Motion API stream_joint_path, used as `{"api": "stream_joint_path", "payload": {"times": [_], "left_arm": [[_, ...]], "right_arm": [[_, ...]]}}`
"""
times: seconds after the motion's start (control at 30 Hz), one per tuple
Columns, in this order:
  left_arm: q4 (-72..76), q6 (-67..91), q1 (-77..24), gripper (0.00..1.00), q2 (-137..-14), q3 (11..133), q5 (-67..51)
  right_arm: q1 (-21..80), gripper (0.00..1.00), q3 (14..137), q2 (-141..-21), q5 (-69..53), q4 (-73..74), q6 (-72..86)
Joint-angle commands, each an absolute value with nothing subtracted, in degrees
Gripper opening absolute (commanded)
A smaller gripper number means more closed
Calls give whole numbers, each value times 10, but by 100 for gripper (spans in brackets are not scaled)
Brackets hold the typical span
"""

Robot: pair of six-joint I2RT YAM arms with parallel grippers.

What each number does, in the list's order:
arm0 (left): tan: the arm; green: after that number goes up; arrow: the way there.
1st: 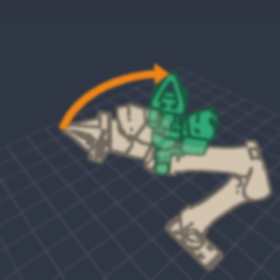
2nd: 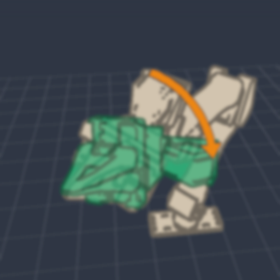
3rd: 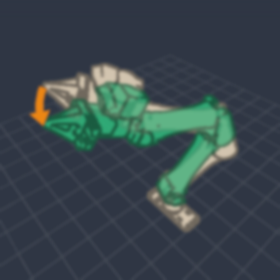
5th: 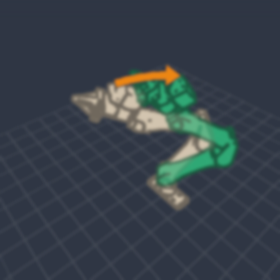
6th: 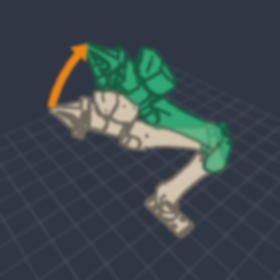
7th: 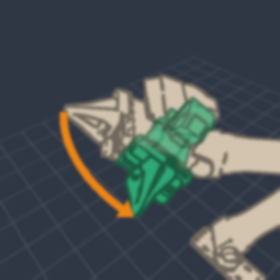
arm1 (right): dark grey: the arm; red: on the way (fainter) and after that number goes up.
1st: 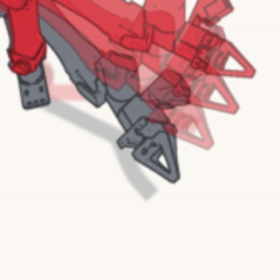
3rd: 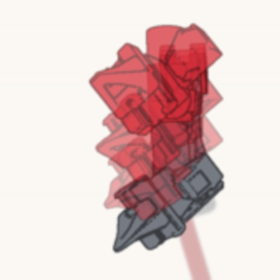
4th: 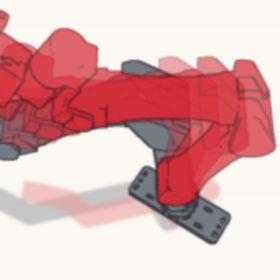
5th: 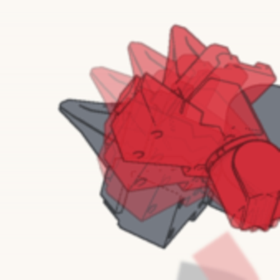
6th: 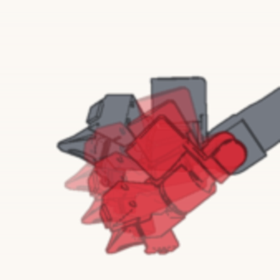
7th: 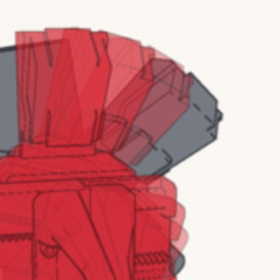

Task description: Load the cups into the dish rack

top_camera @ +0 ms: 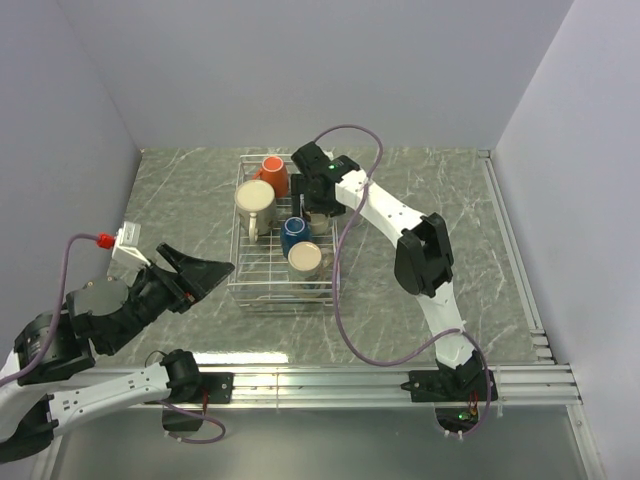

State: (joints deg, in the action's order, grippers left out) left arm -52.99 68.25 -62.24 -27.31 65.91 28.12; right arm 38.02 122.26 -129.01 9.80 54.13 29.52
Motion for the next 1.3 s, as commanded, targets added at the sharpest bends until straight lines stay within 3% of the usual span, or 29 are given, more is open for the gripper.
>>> {"api": "stream_joint_path", "payload": {"times": [0.0, 0.33, 0.6, 0.7, 0.87, 1.03, 1.27], "left_arm": [[-507, 674, -622, 80, -287, 666, 269], [-502, 671, -622, 79, -296, 668, 262], [-547, 633, -622, 87, -316, 726, 316], [-562, 593, -622, 92, -334, 752, 337], [-570, 510, -622, 99, -394, 778, 376], [-513, 421, -621, 99, -446, 760, 403], [-388, 317, -595, 99, -511, 713, 377]], "right_arm": [[378, 95, 1219, -1243, 120, 555, 294], [378, 98, 1231, -1203, 132, 565, 292], [378, 99, 1287, -1095, 130, 600, 254], [383, 100, 1219, -985, 124, 562, 224], [384, 100, 961, -774, 71, 440, 195], [384, 100, 743, -557, 12, 403, 231], [385, 100, 641, -392, -32, 453, 303]]}}
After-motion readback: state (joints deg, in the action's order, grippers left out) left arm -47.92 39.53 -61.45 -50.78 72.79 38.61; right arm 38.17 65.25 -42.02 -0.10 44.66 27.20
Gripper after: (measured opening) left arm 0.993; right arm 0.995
